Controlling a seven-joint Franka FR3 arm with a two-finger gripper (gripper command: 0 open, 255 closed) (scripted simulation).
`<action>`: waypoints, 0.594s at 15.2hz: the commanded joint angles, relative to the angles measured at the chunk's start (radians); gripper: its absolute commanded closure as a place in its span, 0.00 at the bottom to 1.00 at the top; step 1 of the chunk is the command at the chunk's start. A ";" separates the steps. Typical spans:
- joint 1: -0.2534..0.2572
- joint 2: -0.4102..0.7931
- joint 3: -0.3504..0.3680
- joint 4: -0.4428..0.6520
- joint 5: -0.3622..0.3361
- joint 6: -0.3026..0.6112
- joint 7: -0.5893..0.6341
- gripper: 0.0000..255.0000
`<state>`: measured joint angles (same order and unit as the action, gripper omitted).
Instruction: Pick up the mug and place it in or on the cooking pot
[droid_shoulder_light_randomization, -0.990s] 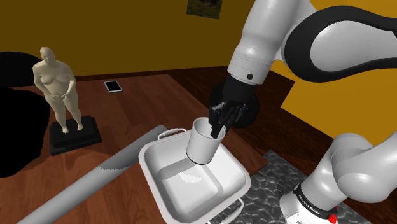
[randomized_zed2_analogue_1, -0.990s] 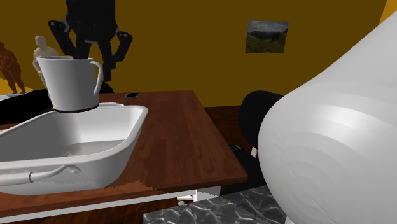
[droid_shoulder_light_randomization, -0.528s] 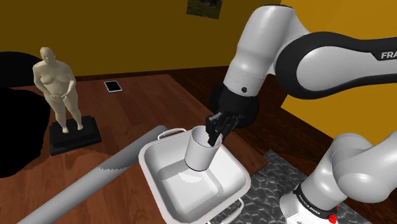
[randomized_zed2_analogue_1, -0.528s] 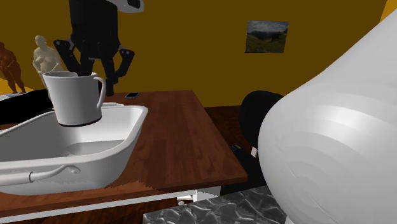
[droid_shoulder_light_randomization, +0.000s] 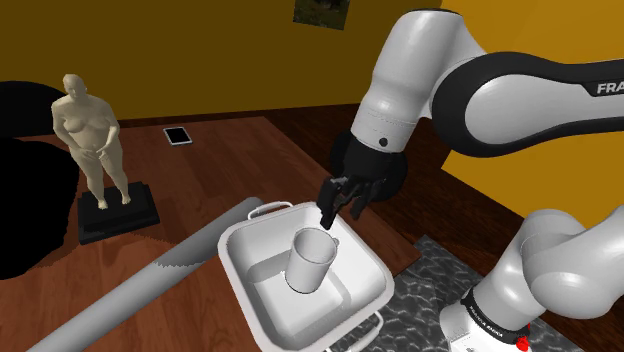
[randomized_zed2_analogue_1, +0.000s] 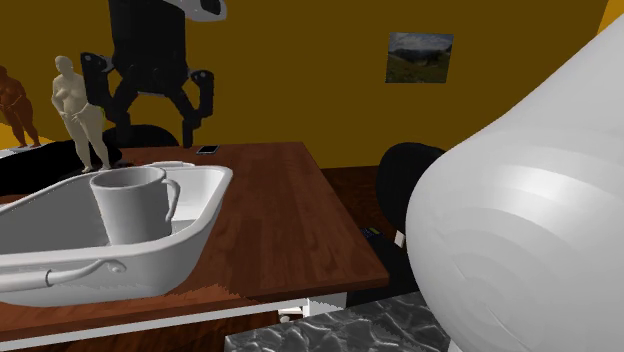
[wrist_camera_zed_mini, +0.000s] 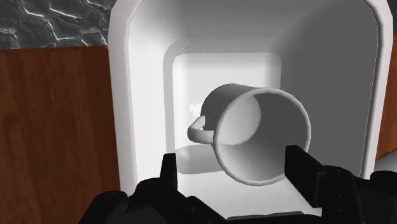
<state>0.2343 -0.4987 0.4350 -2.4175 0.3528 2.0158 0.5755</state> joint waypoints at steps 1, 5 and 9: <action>0.000 0.000 0.000 0.000 0.000 0.000 0.000 0.00; -0.002 -0.011 -0.010 0.024 -0.005 -0.036 0.000 0.00; -0.008 -0.033 -0.036 0.098 -0.020 -0.133 0.003 0.00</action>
<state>0.2287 -0.5300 0.4049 -2.3332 0.3364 1.9002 0.5802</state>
